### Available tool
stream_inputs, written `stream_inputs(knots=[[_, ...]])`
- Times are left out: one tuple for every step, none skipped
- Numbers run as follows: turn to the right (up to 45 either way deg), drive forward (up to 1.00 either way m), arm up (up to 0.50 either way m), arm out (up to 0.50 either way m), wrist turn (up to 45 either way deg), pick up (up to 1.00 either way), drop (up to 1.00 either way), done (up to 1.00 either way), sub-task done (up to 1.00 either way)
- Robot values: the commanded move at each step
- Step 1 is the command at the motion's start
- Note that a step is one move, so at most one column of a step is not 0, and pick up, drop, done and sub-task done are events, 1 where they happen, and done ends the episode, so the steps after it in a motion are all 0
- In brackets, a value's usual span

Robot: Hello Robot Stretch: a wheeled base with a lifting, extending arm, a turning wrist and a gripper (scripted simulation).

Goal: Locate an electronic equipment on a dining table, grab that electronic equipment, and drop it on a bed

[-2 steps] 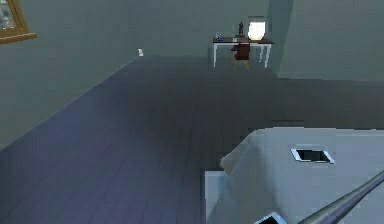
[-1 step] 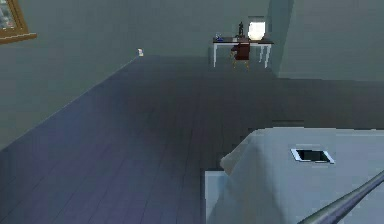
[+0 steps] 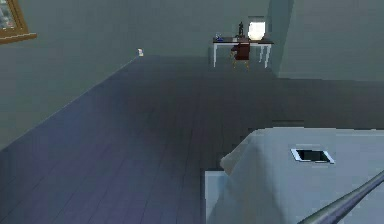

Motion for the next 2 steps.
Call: stream_inputs(knots=[[0.0, 0.00, 0.00, 0.00, 45.0, 0.00, 0.00, 0.00, 0.00], [0.0, 0.00, 0.00, 0.02, 0.0, 0.00, 0.00, 0.00, 0.00]])
